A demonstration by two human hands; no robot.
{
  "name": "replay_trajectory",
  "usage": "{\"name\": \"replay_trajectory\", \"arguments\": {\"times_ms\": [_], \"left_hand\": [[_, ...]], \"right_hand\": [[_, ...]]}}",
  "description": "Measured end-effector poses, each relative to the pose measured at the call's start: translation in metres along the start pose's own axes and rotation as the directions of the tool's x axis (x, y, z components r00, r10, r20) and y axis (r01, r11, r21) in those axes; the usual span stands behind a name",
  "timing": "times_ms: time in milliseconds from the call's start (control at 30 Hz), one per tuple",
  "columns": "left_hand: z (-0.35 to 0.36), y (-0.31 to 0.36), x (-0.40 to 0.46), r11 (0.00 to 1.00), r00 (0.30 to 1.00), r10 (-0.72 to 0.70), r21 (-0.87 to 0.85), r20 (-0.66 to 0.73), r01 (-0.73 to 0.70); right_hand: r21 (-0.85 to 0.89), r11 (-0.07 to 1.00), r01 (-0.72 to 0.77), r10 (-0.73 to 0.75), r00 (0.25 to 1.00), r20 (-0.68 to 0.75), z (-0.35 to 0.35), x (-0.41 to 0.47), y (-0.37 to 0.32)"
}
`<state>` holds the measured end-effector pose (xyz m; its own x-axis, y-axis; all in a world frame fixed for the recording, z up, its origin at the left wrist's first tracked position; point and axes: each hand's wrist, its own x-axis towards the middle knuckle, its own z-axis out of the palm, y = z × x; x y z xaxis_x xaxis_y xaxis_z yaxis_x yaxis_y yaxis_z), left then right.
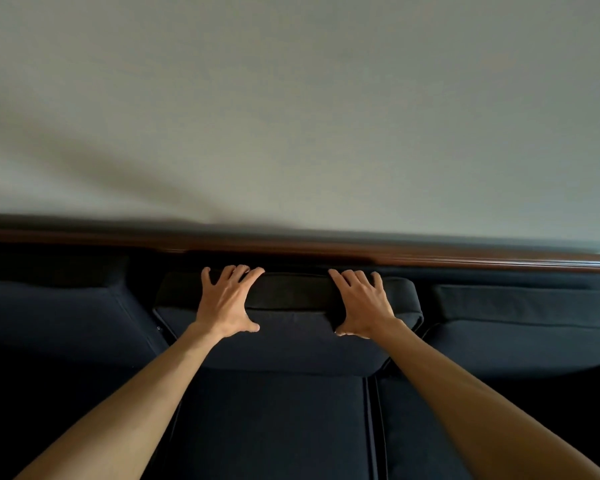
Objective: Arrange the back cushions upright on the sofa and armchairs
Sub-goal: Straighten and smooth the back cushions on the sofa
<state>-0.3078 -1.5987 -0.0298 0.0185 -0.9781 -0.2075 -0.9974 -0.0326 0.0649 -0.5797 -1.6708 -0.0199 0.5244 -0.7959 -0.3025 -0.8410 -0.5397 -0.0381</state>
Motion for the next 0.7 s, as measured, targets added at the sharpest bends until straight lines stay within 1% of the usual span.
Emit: {"name": "replay_trajectory", "arguments": {"times_ms": [67, 133, 167, 200, 267, 333, 400, 467, 500, 533, 567, 600, 633, 667, 700], "left_hand": [[0.0, 0.004, -0.005, 0.994, 0.999, 0.043, -0.1, -0.004, -0.043], [-0.001, 0.022, -0.009, 0.951, 0.996, 0.06, -0.301, -0.061, -0.076], [0.0, 0.033, -0.01, 0.923, 0.994, 0.057, -0.374, -0.09, -0.087], [0.003, 0.044, -0.01, 0.913, 0.991, 0.065, -0.393, -0.118, -0.106], [0.017, 0.055, -0.01, 0.946, 0.978, 0.091, -0.291, -0.189, -0.144], [0.032, 0.041, -0.014, 0.975, 0.96, 0.068, -0.185, -0.273, -0.121], [0.042, 0.011, -0.02, 0.986, 0.948, -0.039, -0.163, -0.315, -0.014], [0.041, -0.002, -0.024, 0.966, 0.943, -0.186, -0.228, -0.276, 0.124], [0.035, 0.006, -0.022, 0.957, 0.938, -0.214, -0.249, -0.273, 0.146], [0.029, 0.02, -0.017, 0.962, 0.942, -0.177, -0.253, -0.285, 0.104], [0.027, 0.037, -0.013, 0.973, 0.952, -0.09, -0.229, -0.292, 0.022], [0.028, 0.052, -0.012, 0.982, 0.959, 0.005, -0.181, -0.284, -0.059], [0.031, 0.059, -0.012, 0.985, 0.964, 0.073, -0.135, -0.257, -0.11], [0.031, 0.055, -0.011, 0.988, 0.97, 0.098, -0.096, -0.223, -0.122], [0.032, 0.044, -0.01, 0.993, 0.974, 0.09, -0.056, -0.206, -0.104]], "right_hand": [[0.057, 0.998, 0.014, -0.01, 0.997, -0.079, 0.005, -0.008, -0.008], [0.148, 0.985, 0.085, -0.058, 0.982, -0.179, 0.011, -0.015, -0.026], [0.18, 0.976, 0.123, -0.082, 0.972, -0.219, 0.015, -0.018, -0.036], [0.194, 0.971, 0.142, -0.09, 0.963, -0.255, 0.021, -0.017, -0.043], [0.176, 0.976, 0.126, -0.062, 0.942, -0.33, 0.033, -0.014, -0.042], [0.137, 0.988, 0.072, -0.011, 0.915, -0.403, 0.044, -0.016, -0.022], [0.102, 0.995, 0.006, 0.038, 0.903, -0.429, 0.049, -0.023, 0.003], [0.141, 0.989, -0.054, 0.107, 0.91, -0.401, 0.045, -0.026, 0.007], [0.174, 0.983, -0.064, 0.129, 0.91, -0.394, 0.04, -0.023, -0.001], [0.191, 0.98, -0.051, 0.122, 0.915, -0.385, 0.036, -0.018, -0.012], [0.173, 0.985, -0.025, 0.089, 0.924, -0.371, 0.035, -0.013, -0.023], [0.124, 0.992, -0.001, 0.045, 0.934, -0.355, 0.037, -0.01, -0.031], [0.066, 0.998, 0.003, 0.019, 0.944, -0.33, 0.039, -0.009, -0.032], [0.023, 1.0, -0.014, 0.021, 0.953, -0.301, 0.041, -0.008, -0.027], [0.001, 0.999, -0.038, 0.037, 0.959, -0.28, 0.042, -0.008, -0.018]]}}
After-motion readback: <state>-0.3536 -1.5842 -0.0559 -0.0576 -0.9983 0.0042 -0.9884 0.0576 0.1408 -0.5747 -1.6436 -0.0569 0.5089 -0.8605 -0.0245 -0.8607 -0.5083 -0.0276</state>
